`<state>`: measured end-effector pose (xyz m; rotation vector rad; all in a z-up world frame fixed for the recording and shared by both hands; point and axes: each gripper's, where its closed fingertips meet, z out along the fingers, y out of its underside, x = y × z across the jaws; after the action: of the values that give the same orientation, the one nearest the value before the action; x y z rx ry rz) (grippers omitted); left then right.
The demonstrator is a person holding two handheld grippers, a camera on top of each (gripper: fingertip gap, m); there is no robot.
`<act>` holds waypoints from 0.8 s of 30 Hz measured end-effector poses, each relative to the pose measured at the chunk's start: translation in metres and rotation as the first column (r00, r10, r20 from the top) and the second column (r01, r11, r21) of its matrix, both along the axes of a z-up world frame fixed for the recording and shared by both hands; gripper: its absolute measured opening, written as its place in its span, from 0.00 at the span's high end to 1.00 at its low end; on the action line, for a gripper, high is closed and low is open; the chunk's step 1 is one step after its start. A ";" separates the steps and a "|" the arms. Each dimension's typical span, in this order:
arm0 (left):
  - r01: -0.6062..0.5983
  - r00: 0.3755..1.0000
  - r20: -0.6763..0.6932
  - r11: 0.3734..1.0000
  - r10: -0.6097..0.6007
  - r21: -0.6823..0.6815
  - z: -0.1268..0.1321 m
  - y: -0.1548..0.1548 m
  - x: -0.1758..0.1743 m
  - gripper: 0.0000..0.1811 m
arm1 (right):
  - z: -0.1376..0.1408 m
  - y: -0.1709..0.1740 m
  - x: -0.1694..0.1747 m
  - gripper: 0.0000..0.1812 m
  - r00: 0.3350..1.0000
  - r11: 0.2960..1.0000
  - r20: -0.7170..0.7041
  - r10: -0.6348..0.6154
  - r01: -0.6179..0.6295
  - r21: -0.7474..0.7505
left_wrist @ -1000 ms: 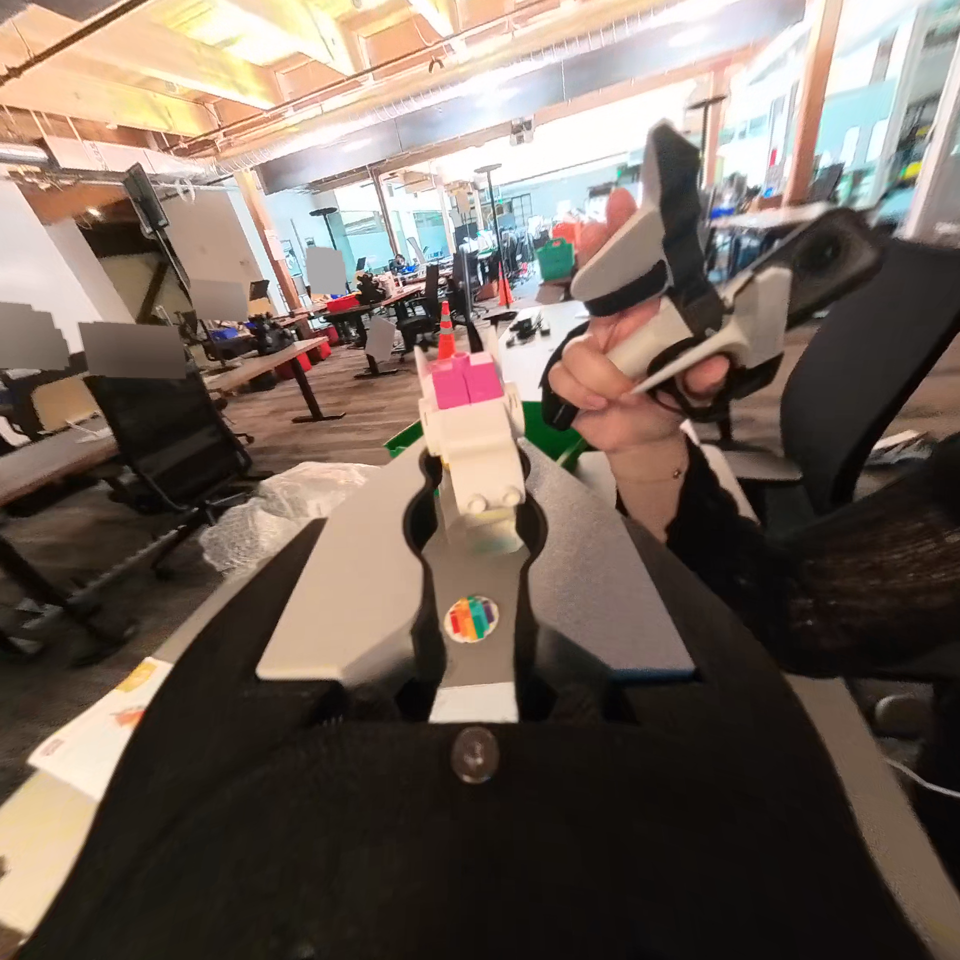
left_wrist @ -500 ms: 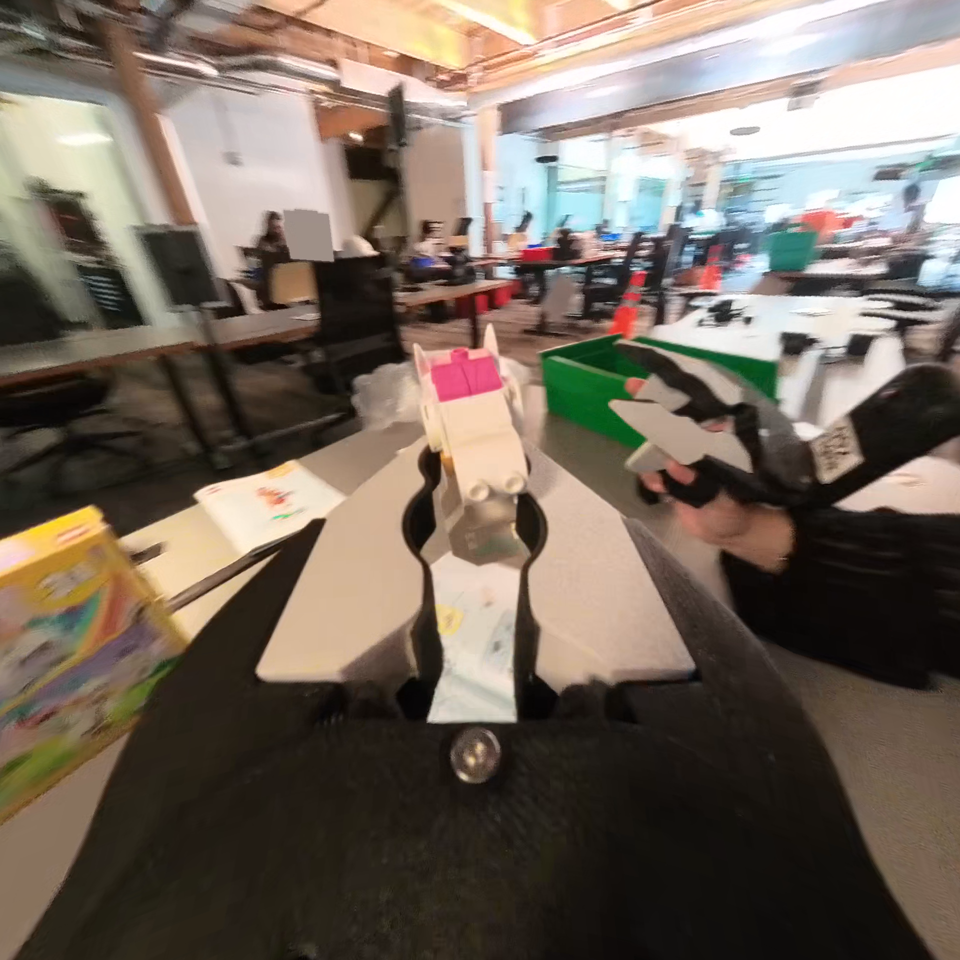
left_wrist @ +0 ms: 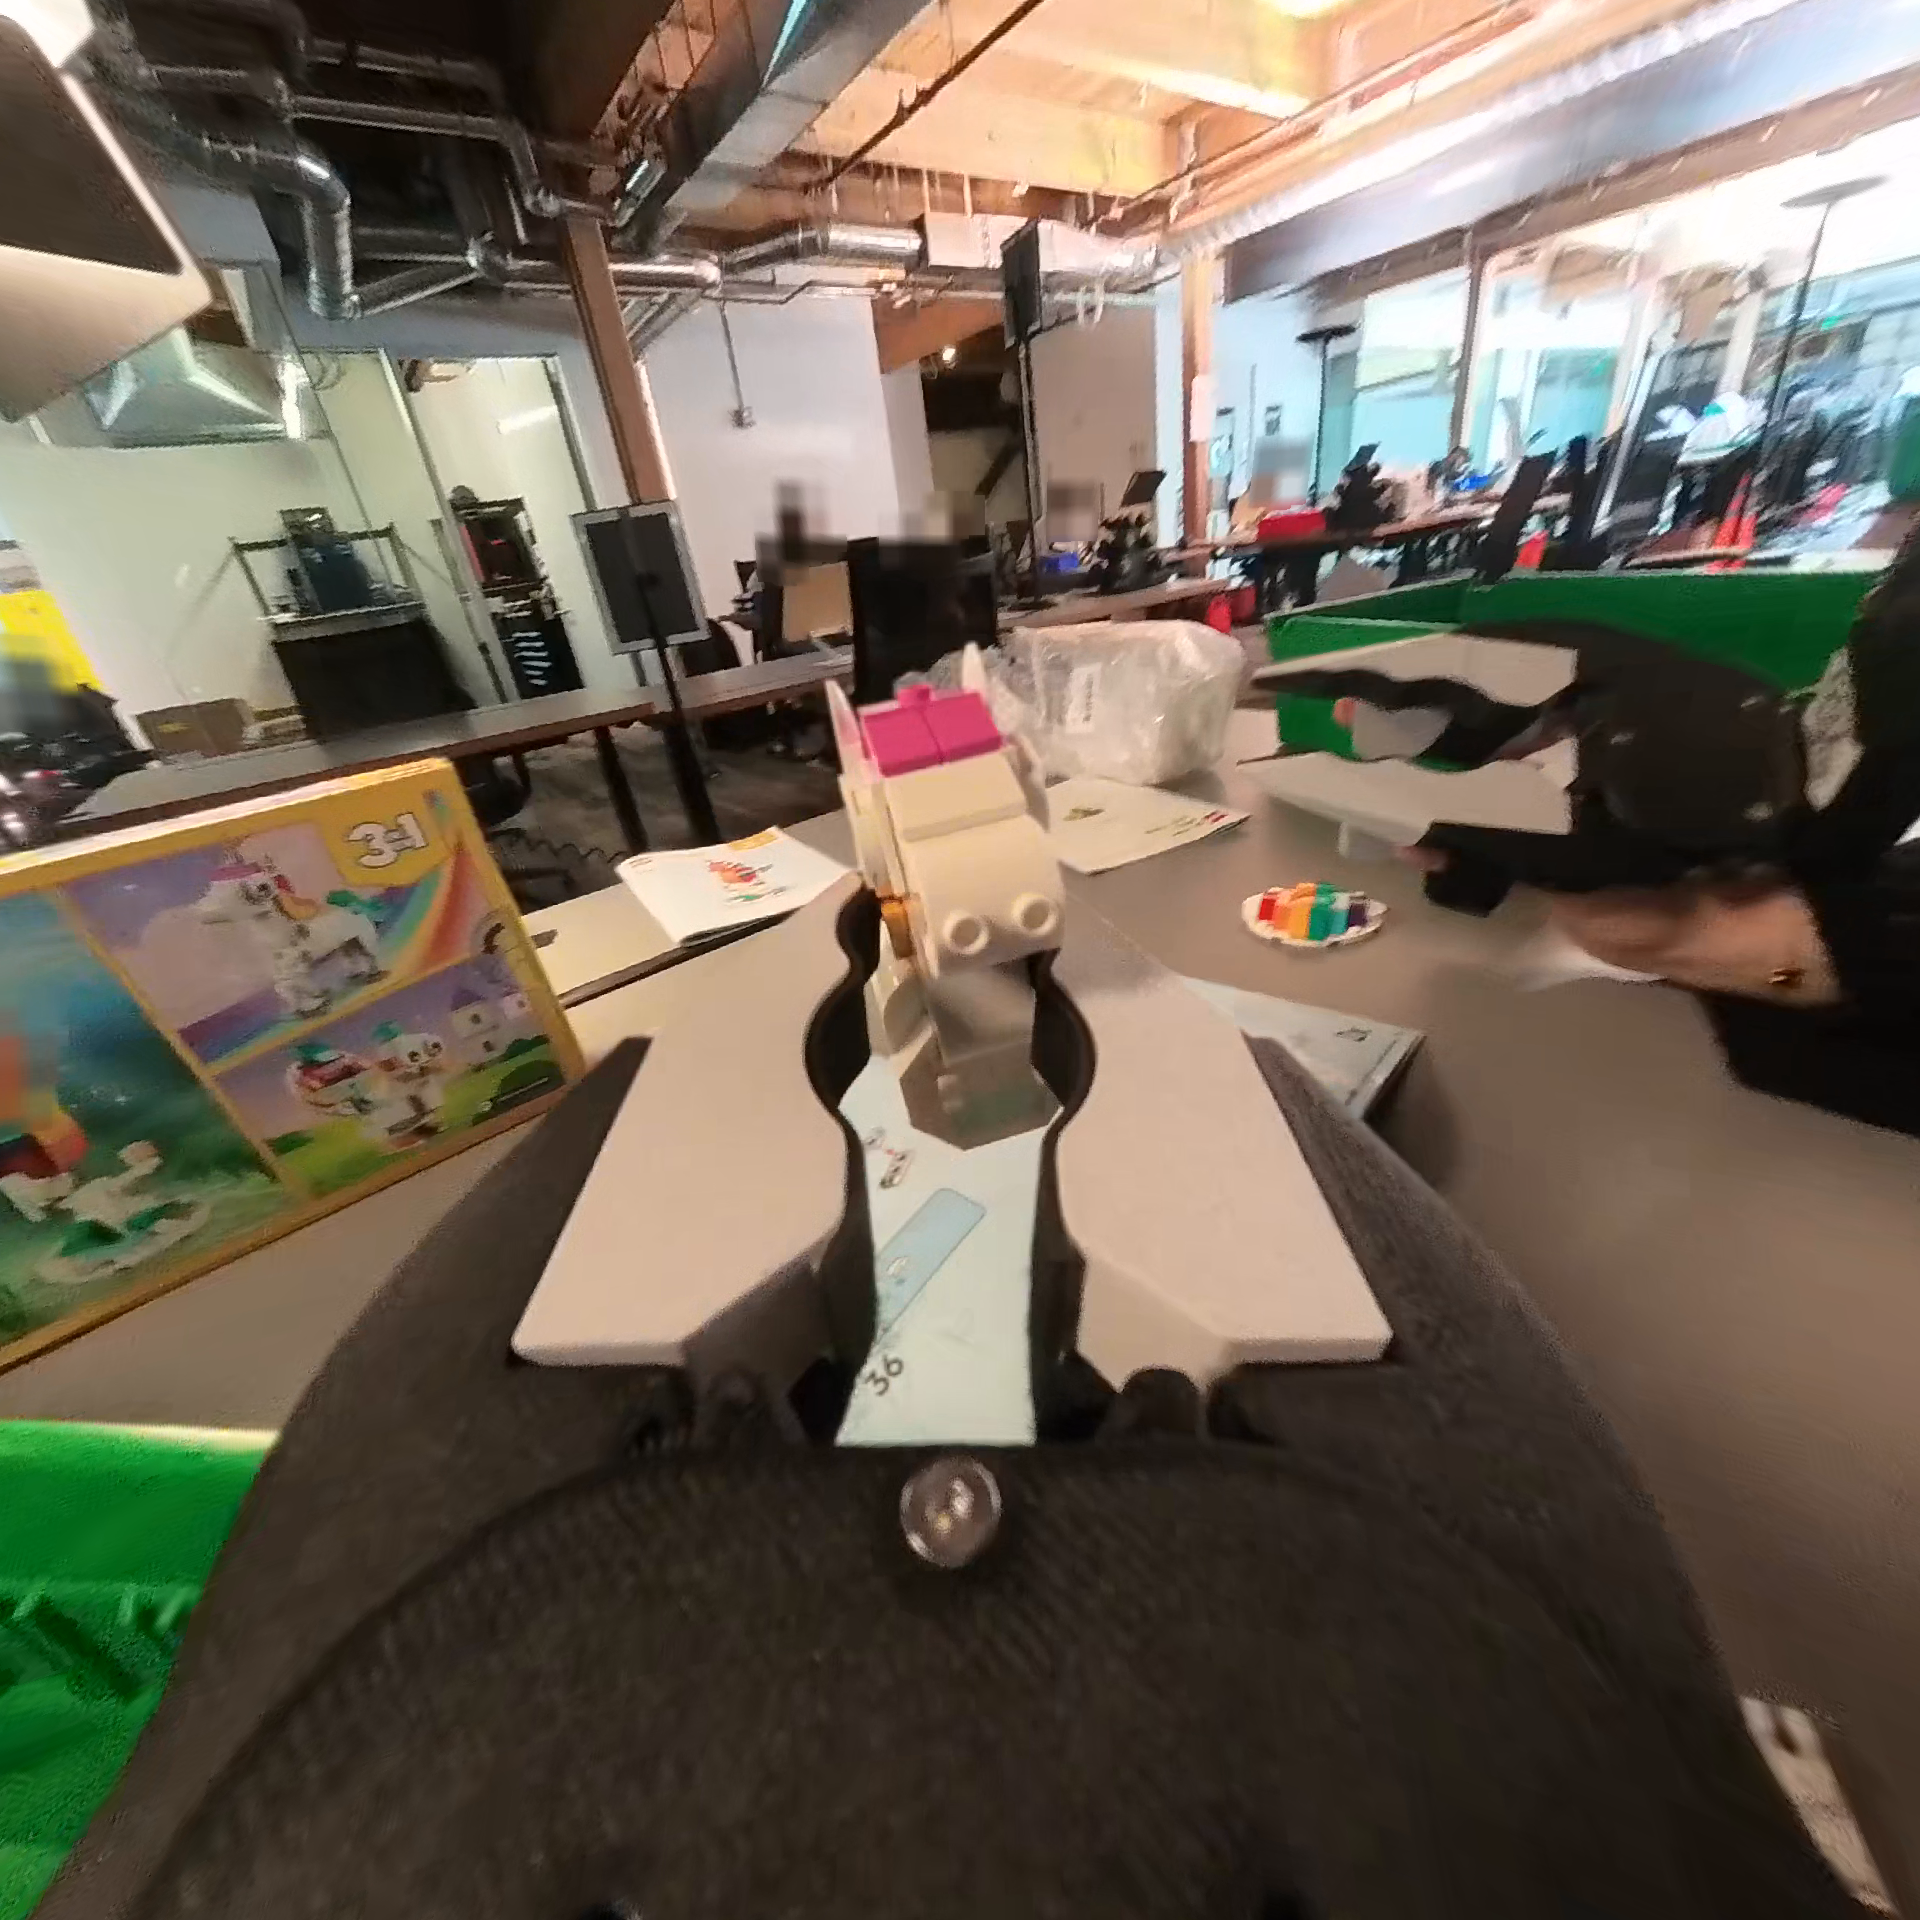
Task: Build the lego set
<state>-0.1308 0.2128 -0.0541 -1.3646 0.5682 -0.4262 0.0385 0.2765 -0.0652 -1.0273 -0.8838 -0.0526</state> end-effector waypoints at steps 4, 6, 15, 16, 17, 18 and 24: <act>-0.019 1.000 -0.016 0.998 0.020 0.059 0.005 -0.004 -0.002 0.86 | -0.003 0.003 0.003 0.87 1.000 1.000 -0.006 -0.006 0.006 -0.020; -0.047 0.998 -0.029 0.994 0.050 0.100 0.006 -0.004 -0.004 0.86 | -0.002 0.006 0.010 0.88 0.999 0.999 -0.037 -0.023 0.022 -0.038; 0.017 1.000 -0.027 0.995 -0.015 0.095 0.000 -0.009 0.003 0.86 | 0.002 0.017 0.026 0.91 0.989 0.997 -0.141 -0.032 0.021 -0.078; 0.066 0.997 -0.051 0.994 -0.062 0.082 -0.004 -0.014 0.011 0.86 | 0.001 0.020 0.027 0.91 0.990 0.996 -0.140 -0.037 0.025 -0.084; 0.132 0.989 -0.076 0.990 -0.128 0.055 -0.010 -0.021 0.022 0.86 | -0.001 0.024 0.029 0.91 0.989 0.995 -0.140 -0.052 0.039 -0.096; 0.211 0.974 -0.089 0.977 -0.208 0.024 -0.015 -0.030 0.035 0.86 | -0.001 0.027 0.031 0.91 0.988 0.993 -0.141 -0.068 0.054 -0.101; 0.580 0.767 -0.058 0.729 -0.640 -0.364 -0.061 -0.092 0.094 0.86 | 0.000 0.028 0.035 0.91 0.984 0.993 -0.160 -0.078 0.062 -0.102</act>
<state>-0.0366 0.1211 -0.1153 -1.5190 1.1578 -0.9822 0.0732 0.3047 -0.0651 -1.1367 -0.7055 0.0159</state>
